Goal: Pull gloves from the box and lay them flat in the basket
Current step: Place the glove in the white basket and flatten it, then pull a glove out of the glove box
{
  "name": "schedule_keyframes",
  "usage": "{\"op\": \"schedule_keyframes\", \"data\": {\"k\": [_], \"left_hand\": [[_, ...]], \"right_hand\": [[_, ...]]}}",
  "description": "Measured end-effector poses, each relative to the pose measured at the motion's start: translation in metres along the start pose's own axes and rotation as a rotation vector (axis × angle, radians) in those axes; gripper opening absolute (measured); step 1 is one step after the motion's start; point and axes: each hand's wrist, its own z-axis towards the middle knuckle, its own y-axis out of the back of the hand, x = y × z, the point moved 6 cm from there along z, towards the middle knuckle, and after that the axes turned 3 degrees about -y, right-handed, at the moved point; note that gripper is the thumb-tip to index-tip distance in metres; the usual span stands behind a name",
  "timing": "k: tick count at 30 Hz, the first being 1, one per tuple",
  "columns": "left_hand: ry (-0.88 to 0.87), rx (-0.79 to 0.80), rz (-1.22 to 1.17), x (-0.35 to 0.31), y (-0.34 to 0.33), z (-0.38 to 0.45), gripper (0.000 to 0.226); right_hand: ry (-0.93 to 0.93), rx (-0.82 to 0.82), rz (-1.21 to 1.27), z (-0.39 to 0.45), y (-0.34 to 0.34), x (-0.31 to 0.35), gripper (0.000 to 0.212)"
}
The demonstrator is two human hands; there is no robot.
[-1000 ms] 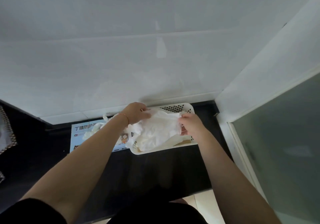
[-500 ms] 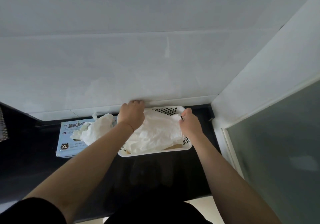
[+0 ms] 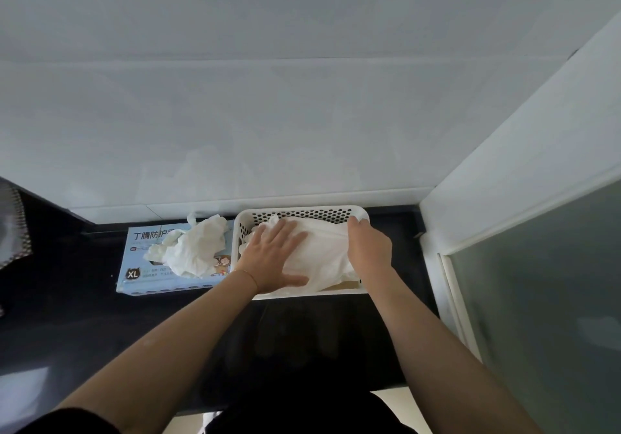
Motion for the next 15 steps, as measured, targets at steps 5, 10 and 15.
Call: {"op": "schedule_keyframes", "data": {"k": [5, 10, 15], "left_hand": [[0.011, 0.033, -0.063, 0.002, -0.007, 0.005, 0.098], [-0.029, -0.034, -0.08, 0.005, 0.006, 0.001, 0.101], [0.01, -0.36, -0.165, 0.019, 0.044, -0.021, 0.059]], "right_hand": [[-0.018, 0.0, -0.036, -0.003, 0.0, 0.004, 0.032], [-0.092, -0.065, 0.027, -0.007, 0.014, 0.01, 0.033], [-0.025, -0.102, 0.343, -0.007, 0.03, 0.055, 0.014]]}}
